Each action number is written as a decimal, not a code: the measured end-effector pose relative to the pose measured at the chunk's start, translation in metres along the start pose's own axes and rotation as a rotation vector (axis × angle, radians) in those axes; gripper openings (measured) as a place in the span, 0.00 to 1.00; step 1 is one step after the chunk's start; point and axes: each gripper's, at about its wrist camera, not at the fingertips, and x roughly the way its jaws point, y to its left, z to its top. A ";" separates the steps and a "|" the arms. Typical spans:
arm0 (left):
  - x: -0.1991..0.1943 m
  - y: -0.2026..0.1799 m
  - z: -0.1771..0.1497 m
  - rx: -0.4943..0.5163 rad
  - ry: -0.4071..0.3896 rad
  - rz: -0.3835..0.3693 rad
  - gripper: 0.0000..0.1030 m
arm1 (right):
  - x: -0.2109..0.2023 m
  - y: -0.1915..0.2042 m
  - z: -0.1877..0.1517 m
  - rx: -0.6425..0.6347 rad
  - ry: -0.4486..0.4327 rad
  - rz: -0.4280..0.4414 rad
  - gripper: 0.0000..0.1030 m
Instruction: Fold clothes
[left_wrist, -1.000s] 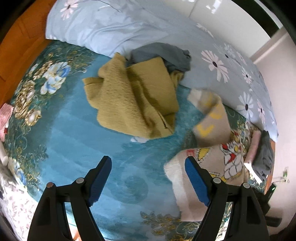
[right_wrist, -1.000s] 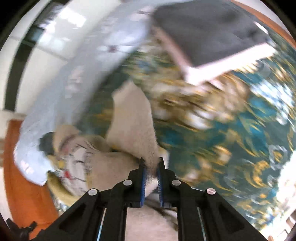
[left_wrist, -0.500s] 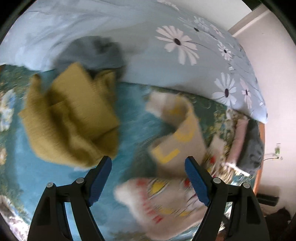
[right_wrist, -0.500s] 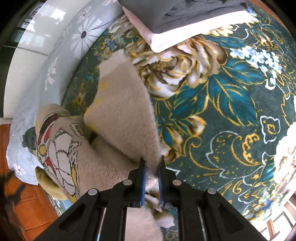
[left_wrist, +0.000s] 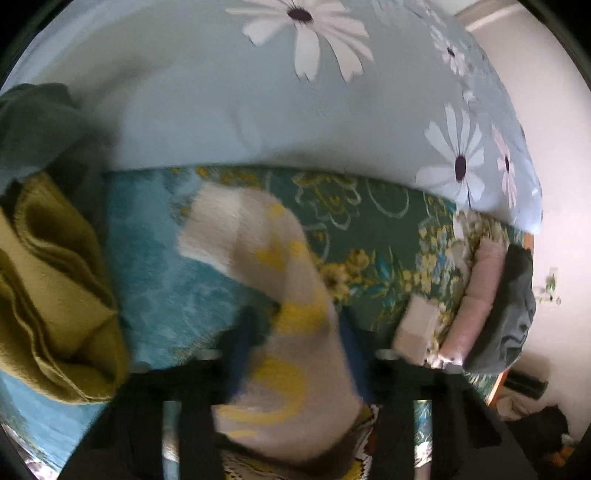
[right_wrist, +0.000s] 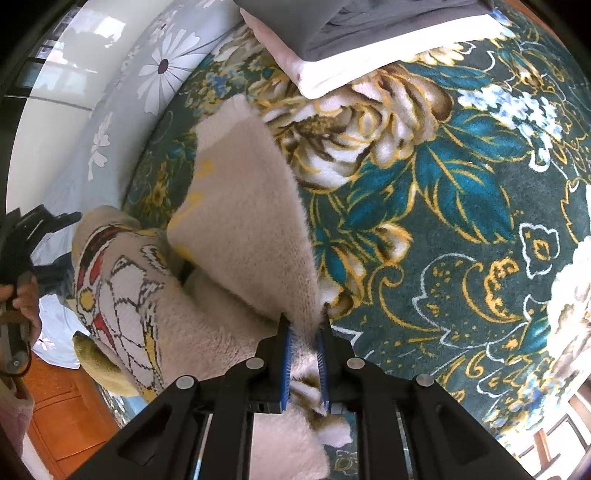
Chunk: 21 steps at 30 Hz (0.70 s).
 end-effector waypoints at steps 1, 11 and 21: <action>0.002 -0.002 -0.001 0.006 0.006 -0.001 0.13 | -0.001 0.000 0.001 0.001 0.001 -0.001 0.14; -0.110 0.055 -0.050 -0.100 -0.227 -0.206 0.06 | -0.011 0.010 -0.003 -0.011 -0.049 0.067 0.13; -0.247 0.219 -0.155 -0.317 -0.506 -0.233 0.04 | -0.033 0.029 -0.036 -0.067 -0.097 0.170 0.12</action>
